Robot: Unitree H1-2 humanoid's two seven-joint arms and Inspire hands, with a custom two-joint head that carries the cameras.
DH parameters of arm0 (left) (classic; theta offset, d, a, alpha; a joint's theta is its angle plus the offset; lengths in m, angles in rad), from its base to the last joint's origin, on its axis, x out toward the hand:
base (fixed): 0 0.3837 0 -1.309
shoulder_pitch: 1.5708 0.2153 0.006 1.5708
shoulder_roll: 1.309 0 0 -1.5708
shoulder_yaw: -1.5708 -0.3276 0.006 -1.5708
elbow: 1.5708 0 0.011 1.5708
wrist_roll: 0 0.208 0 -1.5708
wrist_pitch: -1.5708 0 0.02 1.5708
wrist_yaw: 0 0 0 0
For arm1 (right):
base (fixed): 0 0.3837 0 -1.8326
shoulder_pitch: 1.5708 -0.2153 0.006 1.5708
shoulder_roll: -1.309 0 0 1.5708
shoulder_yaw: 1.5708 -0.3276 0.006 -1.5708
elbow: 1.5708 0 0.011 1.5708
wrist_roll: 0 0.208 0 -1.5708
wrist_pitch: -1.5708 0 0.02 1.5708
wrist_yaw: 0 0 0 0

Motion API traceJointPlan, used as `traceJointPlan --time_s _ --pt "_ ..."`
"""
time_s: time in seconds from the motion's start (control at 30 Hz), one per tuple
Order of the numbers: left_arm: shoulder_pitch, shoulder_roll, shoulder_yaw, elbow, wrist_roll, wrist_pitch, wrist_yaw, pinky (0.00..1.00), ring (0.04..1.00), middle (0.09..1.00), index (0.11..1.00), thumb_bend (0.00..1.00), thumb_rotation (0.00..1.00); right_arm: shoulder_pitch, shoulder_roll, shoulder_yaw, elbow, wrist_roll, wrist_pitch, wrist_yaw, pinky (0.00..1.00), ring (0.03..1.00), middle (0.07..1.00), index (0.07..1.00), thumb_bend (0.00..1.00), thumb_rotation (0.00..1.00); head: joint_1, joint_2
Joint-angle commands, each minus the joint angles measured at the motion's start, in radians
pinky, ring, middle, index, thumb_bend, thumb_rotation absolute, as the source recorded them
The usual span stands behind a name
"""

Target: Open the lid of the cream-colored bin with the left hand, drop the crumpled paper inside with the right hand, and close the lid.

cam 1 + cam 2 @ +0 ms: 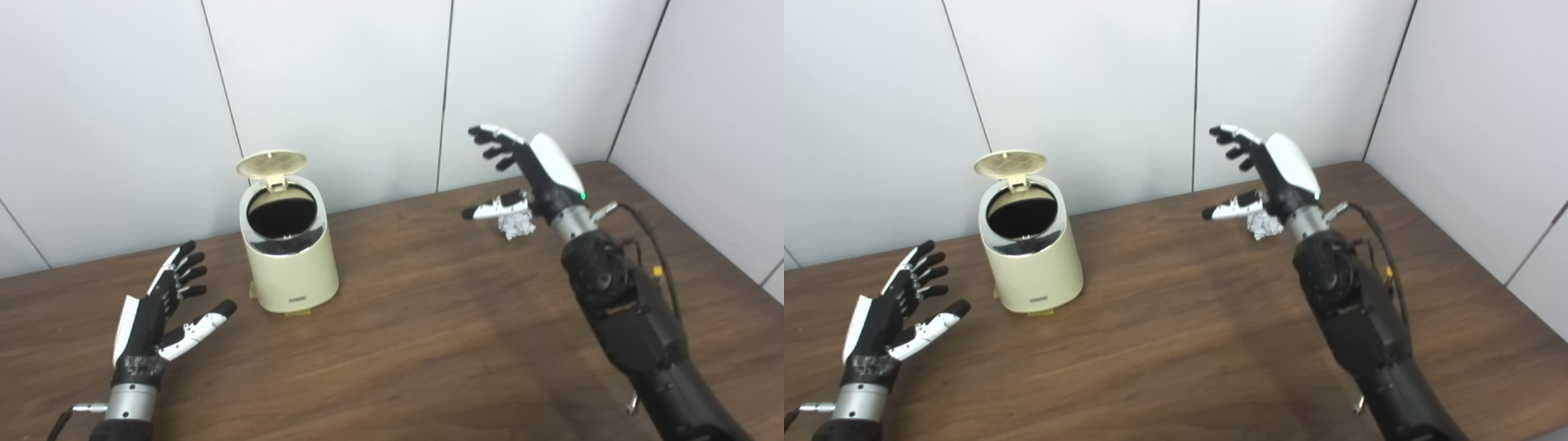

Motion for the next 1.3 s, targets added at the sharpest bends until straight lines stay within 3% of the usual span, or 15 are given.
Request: traceJointPlan --time_s 0.0,0.13,0.43,0.53,0.63,0.77,0.83,1.13,1.27 --pt "0.041 0.021 0.006 0.03 0.002 -0.039 0.009 0.78 0.856 0.894 0.967 0.79 0.38 -0.047 -0.044 -0.023 -0.017 -0.003 -0.002 -0.006 0.59 0.725 0.79 0.81 0.81 0.15 -0.002 -0.001" --pt "0.057 0.027 0.01 0.02 0.013 -0.031 0.014 0.77 0.855 0.889 0.965 0.79 0.39 -0.063 -0.057 -0.038 0.006 0.0 0.032 -0.014 0.56 0.743 0.802 0.812 0.82 0.14 -0.005 -0.003" --pt "0.062 0.027 0.004 0.023 0.019 -0.031 0.016 0.77 0.844 0.871 0.916 0.77 0.36 -0.079 -0.076 -0.015 0.142 -0.058 0.05 -0.046 0.67 0.834 0.86 0.841 0.85 0.22 0.0 -0.01" --pt "0.062 0.027 0.005 0.021 0.012 -0.028 0.013 0.76 0.846 0.877 0.926 0.77 0.36 -0.093 -0.094 0.011 0.184 -0.062 0.058 -0.013 0.71 0.868 0.874 0.857 0.86 0.25 0.0 -0.012" --pt "0.062 0.027 0.004 0.022 0.013 -0.032 0.012 0.77 0.851 0.881 0.929 0.76 0.35 -0.113 -0.124 0.049 0.225 -0.054 0.047 0.037 0.84 0.904 0.893 0.889 0.86 0.3 0.0 -0.012" --pt "0.062 0.026 0.001 0.017 0.018 -0.026 0.013 0.76 0.842 0.881 0.925 0.75 0.35 -0.146 -0.156 0.092 0.272 -0.028 0.054 0.124 0.8 0.937 0.943 0.939 0.91 0.44 0.0 -0.015" --pt "0.061 0.027 -0.001 0.02 0.015 -0.029 0.008 0.76 0.845 0.883 0.923 0.75 0.35 -0.161 -0.161 0.103 0.297 -0.021 0.069 0.149 0.8 0.947 0.957 0.947 0.93 0.45 0.003 -0.016" --pt "0.068 0.028 -0.007 0.002 0.009 -0.023 -0.001 0.79 0.85 0.883 0.918 0.75 0.34 -0.178 -0.168 0.111 0.362 0.039 0.06 0.194 0.74 0.909 0.94 0.938 0.93 0.36 0.01 -0.011" --pt "0.07 0.027 -0.007 -0.006 0.011 -0.015 0.0 0.77 0.85 0.883 0.916 0.74 0.34 -0.169 -0.179 0.117 0.358 0.049 0.065 0.205 0.8 0.929 0.946 0.941 0.92 0.31 0.01 -0.009"
